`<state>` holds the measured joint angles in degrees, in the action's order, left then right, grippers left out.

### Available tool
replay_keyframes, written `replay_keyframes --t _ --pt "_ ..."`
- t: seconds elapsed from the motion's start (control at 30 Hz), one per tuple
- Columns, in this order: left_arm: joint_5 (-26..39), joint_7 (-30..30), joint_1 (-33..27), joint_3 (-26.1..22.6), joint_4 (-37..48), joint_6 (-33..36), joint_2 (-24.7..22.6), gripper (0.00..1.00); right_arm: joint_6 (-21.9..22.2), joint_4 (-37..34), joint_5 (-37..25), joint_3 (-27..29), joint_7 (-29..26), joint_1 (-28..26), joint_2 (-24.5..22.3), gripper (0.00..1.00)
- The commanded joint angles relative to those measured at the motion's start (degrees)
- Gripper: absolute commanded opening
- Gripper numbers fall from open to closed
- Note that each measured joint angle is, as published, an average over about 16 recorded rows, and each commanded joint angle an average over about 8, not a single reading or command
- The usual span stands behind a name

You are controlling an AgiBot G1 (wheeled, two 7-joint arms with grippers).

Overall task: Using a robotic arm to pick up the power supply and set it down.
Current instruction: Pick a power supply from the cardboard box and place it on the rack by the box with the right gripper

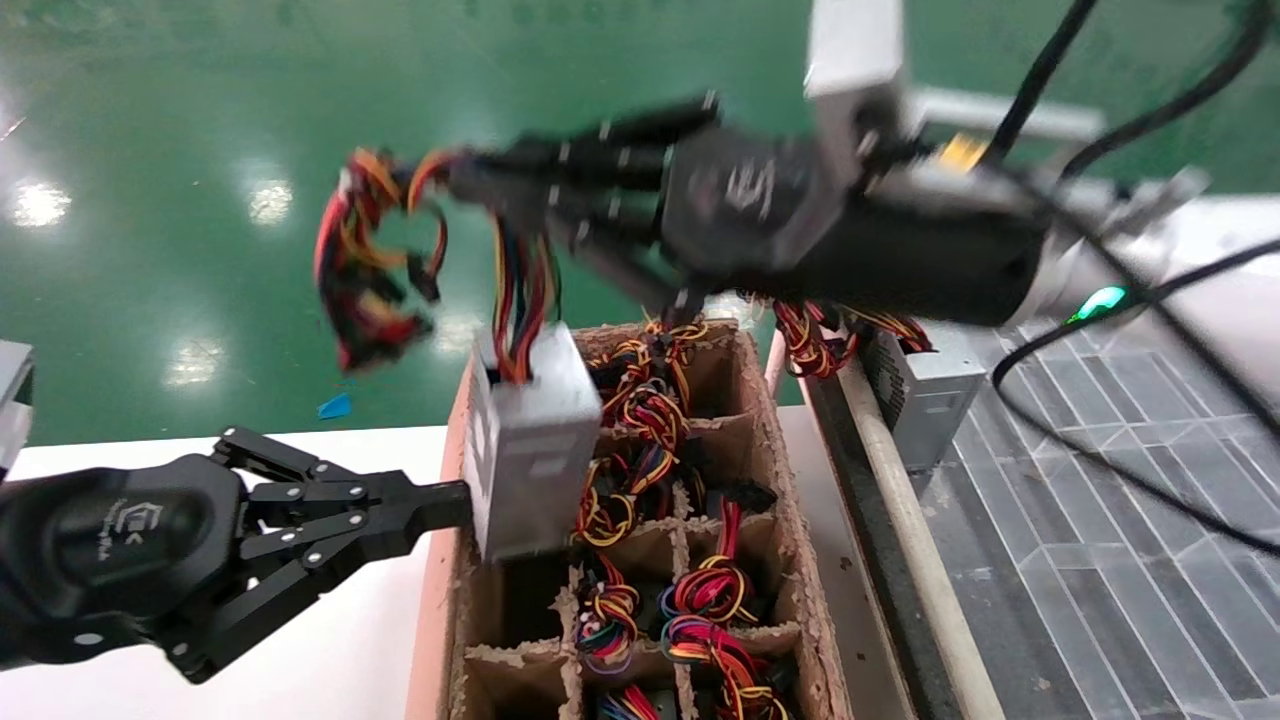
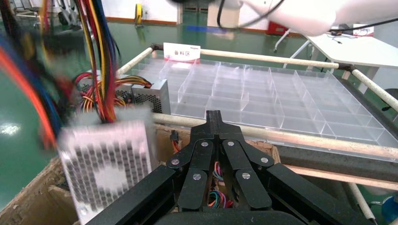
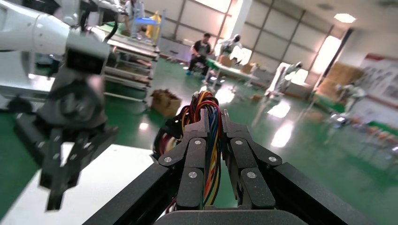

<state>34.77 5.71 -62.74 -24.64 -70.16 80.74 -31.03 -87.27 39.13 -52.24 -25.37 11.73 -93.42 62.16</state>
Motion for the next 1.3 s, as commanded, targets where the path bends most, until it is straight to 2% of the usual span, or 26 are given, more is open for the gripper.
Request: replay_keyframes --t 0.03,0.33,0.57,0.77,1.0,1.3 --pt "0.0 0.0 0.0 0.0 0.0 0.0 0.0 0.0 0.3 1.3 0.8 0.9 -0.2 -1.2 -0.9 0.0" --pt "0.0 0.0 0.0 0.0 0.0 0.0 0.0 0.0 0.6 5.1 0.4 2.8 -1.7 -5.9 -8.3 0.0" --pt "0.0 0.0 0.0 0.0 0.0 0.0 0.0 0.0 0.5 10.1 0.9 4.7 -4.2 -3.9 -17.3 0.0" --pt "0.0 0.0 0.0 0.0 0.0 0.0 0.0 0.0 2.2 16.1 2.5 7.0 -7.2 1.6 -26.0 0.0" --pt "0.0 0.0 0.0 0.0 0.0 0.0 0.0 0.0 6.3 22.3 6.2 10.9 -9.7 10.5 -35.4 0.0" --pt "0.0 0.0 0.0 0.0 0.0 0.0 0.0 0.0 12.2 24.3 11.6 15.9 -8.8 24.3 -43.7 0.0"
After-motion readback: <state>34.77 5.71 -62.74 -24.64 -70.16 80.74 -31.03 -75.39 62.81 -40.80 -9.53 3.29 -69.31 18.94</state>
